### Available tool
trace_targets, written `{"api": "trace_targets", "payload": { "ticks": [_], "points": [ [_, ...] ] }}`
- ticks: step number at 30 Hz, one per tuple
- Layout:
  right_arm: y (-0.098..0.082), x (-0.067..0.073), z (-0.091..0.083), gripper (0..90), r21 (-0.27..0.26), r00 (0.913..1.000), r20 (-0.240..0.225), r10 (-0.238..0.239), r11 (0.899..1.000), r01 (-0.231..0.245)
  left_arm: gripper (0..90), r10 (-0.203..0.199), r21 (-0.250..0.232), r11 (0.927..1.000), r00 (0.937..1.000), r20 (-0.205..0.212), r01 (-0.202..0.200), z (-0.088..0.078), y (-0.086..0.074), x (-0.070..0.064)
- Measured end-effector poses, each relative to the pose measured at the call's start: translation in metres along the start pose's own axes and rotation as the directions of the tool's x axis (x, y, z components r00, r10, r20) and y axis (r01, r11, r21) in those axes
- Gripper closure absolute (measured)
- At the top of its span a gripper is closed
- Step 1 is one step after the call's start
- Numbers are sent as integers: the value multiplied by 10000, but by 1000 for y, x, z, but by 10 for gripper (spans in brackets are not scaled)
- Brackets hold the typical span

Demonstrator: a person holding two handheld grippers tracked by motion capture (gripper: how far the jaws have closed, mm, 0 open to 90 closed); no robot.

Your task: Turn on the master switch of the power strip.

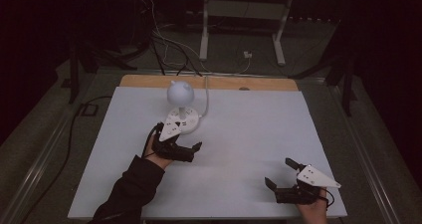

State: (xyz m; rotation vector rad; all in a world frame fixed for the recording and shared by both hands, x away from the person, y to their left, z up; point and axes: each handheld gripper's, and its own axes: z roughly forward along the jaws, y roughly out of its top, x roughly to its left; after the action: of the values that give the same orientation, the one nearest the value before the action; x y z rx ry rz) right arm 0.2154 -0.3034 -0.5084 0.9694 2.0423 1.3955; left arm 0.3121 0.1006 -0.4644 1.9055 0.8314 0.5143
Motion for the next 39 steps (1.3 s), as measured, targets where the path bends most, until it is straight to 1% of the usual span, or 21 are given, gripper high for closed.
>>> {"api": "trace_targets", "payload": {
  "ticks": [2,7,8,11,17,20,21,22,23,26,27,28,29,31,32,33,34,35,37,38,39],
  "points": [
    [0,0,0,0,-3,10000,0,2,10000,-2,1,-65,5,10000,9998,-198,66,3,1,0],
    [0,0,0,0,-12,10000,-4,40,10000,-40,1,-153,45,9999,9986,-508,156,11,4,-2],
    [0,0,0,0,-15,10000,-4,46,10000,-46,1,-175,88,9998,9973,-716,181,13,5,-3],
    [0,0,-1,0,-18,10000,-8,36,10000,-36,1,-249,17,9997,9950,-971,252,16,6,-4],
    [0,0,-1,0,-28,10000,-21,42,10000,-42,1,-424,29,9991,9905,-1308,432,24,7,-5],
    [0,-1,0,0,-14,10000,-39,61,10000,-61,1,-355,107,9992,9866,-1595,377,29,7,-7],
    [0,-1,0,0,-6,10000,-38,89,10000,-89,1,-474,53,9988,9871,-1527,488,31,7,-7],
    [0,-1,0,0,-10,9999,-44,116,9999,-116,1,-522,73,9985,9857,-1602,541,33,6,-7],
    [0,-1,-1,0,-21,9999,-45,109,9999,-109,1,-491,87,9986,9845,-1681,512,35,6,-8],
    [0,-1,-1,0,-50,9999,-51,87,9999,-88,2,-455,54,9989,9851,-1657,470,38,5,-9],
    [0,-1,-1,0,-55,9999,-56,93,9999,-93,2,-270,48,9996,9833,-1799,284,41,4,-11],
    [0,-1,-1,0,-56,9999,-53,88,9999,-89,2,-265,35,9996,9823,-1855,276,42,4,-11],
    [0,-1,-1,0,-62,9999,-51,98,9999,-99,1,-348,-50,9994,9814,-1888,345,43,3,-11],
    [0,-1,-1,0,-66,9999,-57,111,9999,-111,1,-537,-147,9985,9760,-2112,518,43,3,-10],
    [0,-1,-1,0,-69,9999,-60,115,9999,-116,1,-671,-191,9977,9768,-2032,645,44,2,-10],
    [0,-1,-1,0,-68,9999,-62,115,9999,-116,2,-592,-167,9982,9737,-2200,569,44,2,-11],
    [0,-1,-2,0,-79,9999,-65,116,9999,-117,1,-592,-167,9982,9737,-2200,569,44,2,-11],
    [0,-1,-2,0,-84,9999,-68,113,9999,-113,1,-429,-168,9991,9708,-2359,400,47,0,-12],
    [0,-1,-2,0,-90,9999,-73,113,9999,-114,1,-396,-191,9992,9697,-2410,361,49,-1,-13],
    [0,-1,-2,0,-90,9999,-69,114,9999,-115,1,-380,-195,9992,9720,-2318,344,49,-2,-13],
    [0,-1,-2,0,-90,9999,-67,109,9999,-110,2,-249,-138,9997,9702,-2410,222,50,-3,-13]
  ]
}}
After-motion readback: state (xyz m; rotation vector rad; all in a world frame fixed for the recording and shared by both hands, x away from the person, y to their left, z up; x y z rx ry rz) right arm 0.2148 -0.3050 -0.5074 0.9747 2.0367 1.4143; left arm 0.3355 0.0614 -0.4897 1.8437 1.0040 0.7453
